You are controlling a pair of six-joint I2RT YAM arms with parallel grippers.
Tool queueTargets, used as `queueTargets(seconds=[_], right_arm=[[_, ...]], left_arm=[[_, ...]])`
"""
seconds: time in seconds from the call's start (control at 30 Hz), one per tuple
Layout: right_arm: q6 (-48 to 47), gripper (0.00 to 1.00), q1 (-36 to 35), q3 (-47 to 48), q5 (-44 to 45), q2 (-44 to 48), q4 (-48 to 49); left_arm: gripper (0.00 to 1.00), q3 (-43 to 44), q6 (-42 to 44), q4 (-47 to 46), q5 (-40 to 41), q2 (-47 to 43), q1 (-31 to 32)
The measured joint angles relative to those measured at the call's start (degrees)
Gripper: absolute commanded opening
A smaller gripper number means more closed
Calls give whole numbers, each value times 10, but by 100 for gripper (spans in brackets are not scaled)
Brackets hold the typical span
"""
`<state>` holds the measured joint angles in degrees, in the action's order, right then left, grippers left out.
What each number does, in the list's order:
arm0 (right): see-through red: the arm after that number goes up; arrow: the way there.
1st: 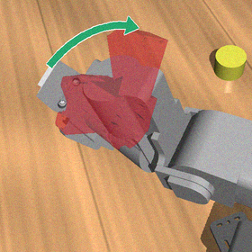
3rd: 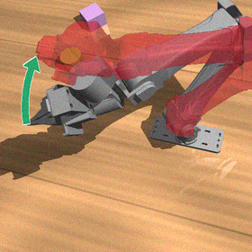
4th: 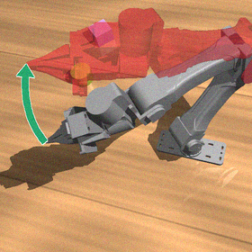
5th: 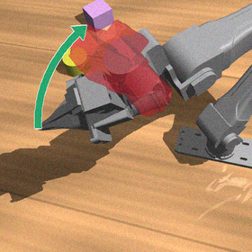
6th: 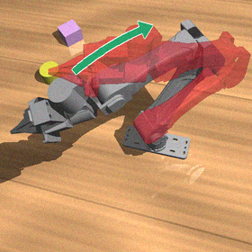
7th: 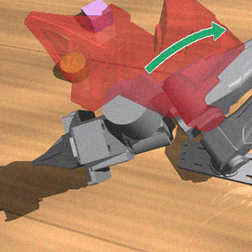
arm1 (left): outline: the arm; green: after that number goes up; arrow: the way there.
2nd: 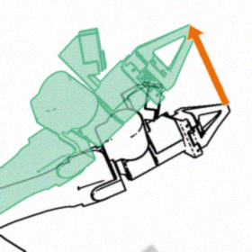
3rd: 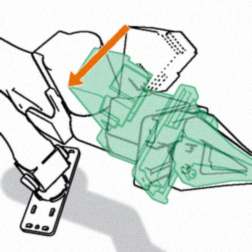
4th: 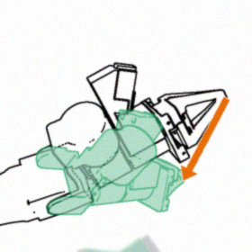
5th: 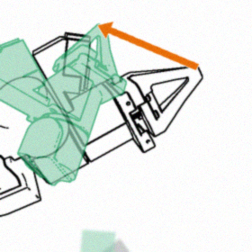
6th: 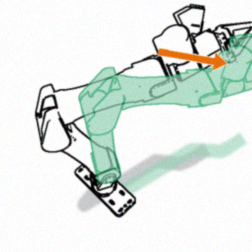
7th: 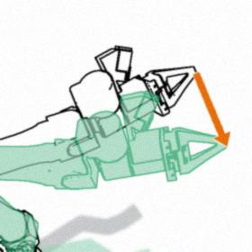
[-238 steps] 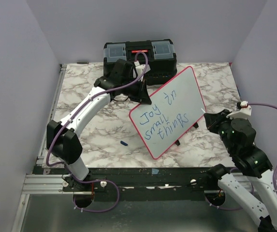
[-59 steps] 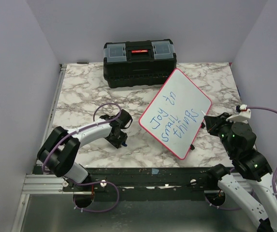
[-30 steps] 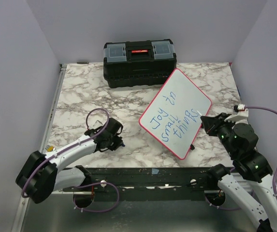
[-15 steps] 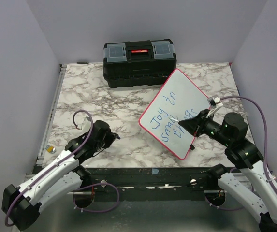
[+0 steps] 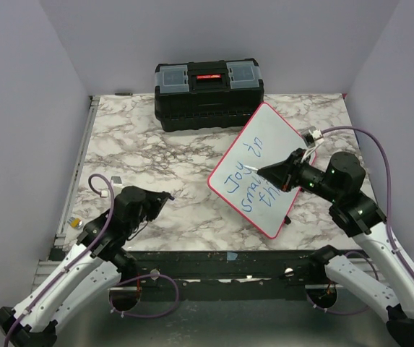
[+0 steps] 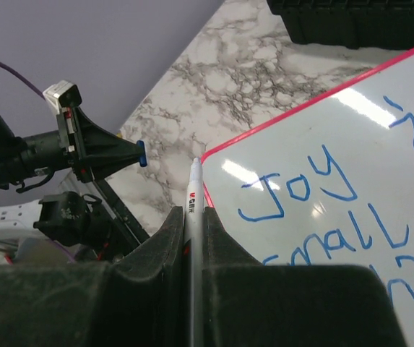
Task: Write a sentence on the whiteboard
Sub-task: Pick up the pen cap from the center of the board, then insert the whiteboard marker without the cap into the pen cap.
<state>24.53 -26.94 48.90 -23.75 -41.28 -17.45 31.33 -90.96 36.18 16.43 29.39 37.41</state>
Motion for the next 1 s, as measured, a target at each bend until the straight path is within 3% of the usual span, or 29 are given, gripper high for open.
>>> queueTargets(seconds=[0.27,0.47,0.57,0.8,1.0], right_arm=[[0,1,-5,60,-8,-66,47],[-6,1,-26,115,2,-123,59],[-16,1,-69,137,28,-148,61],[-66,1,-250,164,151,-212,62],[-82,1,-301,163,208,-237,73]], left_arm=[[0,13,-19,-57,-6,-3,-37],[0,5,-1,-146,-70,26,-113],[0,5,9,-174,-101,54,-144],[0,31,9,-169,-130,85,-163],[0,86,-10,-128,-149,100,-175]])
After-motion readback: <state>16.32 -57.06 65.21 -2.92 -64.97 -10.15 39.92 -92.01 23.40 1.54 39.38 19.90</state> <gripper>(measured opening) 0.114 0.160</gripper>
